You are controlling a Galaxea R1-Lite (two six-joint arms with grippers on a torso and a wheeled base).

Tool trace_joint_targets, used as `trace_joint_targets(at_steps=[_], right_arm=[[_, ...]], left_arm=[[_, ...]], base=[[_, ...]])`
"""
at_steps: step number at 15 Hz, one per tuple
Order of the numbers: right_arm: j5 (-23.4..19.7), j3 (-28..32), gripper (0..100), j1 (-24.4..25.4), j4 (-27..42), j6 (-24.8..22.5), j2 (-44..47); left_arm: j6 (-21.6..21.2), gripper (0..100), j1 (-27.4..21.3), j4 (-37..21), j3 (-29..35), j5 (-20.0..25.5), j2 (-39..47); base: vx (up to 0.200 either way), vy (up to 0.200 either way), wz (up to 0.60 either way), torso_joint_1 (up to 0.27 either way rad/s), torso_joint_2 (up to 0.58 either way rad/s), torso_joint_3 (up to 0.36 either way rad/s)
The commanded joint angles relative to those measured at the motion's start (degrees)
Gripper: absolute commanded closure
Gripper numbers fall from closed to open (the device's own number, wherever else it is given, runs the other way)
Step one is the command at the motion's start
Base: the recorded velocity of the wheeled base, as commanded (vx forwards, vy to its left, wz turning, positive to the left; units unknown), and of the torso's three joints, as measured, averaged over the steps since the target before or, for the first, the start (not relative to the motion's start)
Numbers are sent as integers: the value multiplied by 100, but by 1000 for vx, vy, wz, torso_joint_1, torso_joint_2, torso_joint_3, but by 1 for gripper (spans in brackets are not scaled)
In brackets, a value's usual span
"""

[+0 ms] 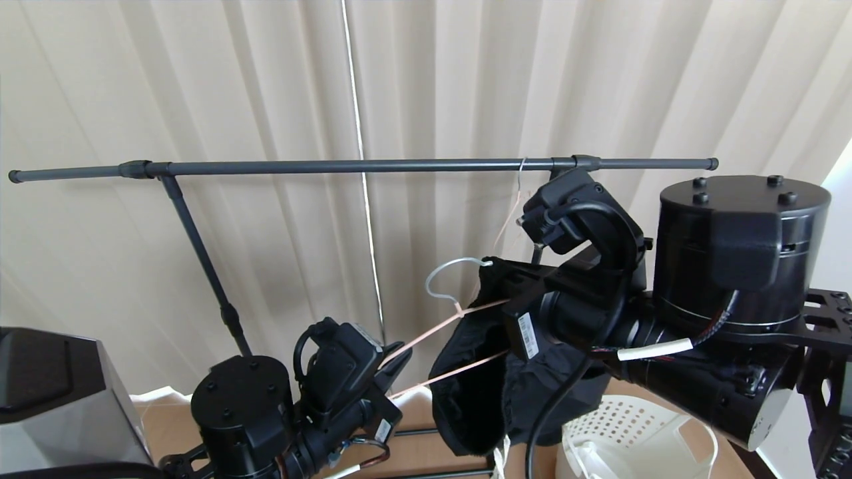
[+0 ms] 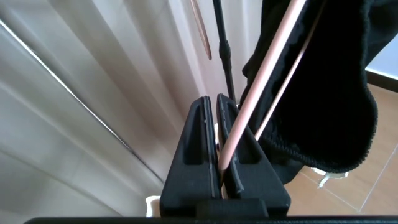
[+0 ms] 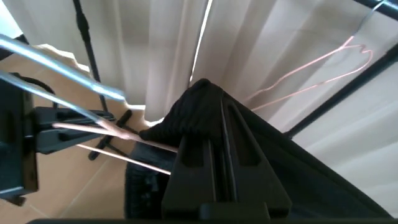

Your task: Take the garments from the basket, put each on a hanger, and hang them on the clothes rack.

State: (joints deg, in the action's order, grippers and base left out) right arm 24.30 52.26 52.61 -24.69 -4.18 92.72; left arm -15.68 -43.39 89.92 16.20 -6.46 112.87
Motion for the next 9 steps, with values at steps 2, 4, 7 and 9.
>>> trace_joint_targets(at_steps=[2,4,7,9], right_arm=[[75,30,100,390,-1,84,106],[181,21,100,504,-80,102,106],[286,-5,100,478,-326,102,132],[295,12,0,188,-405,84,88]], left_arm=[[3,100,6,8,76,-4,165],[12,100,14,8,94,-4,165],[12,100,32,8,50,-13,130],[12,100,58,8,-12,-13,24]], base=[[0,0,0,0,0,0],[0,0,0,0,0,0],[0,0,0,0,0,0],[0,0,0,0,0,0]])
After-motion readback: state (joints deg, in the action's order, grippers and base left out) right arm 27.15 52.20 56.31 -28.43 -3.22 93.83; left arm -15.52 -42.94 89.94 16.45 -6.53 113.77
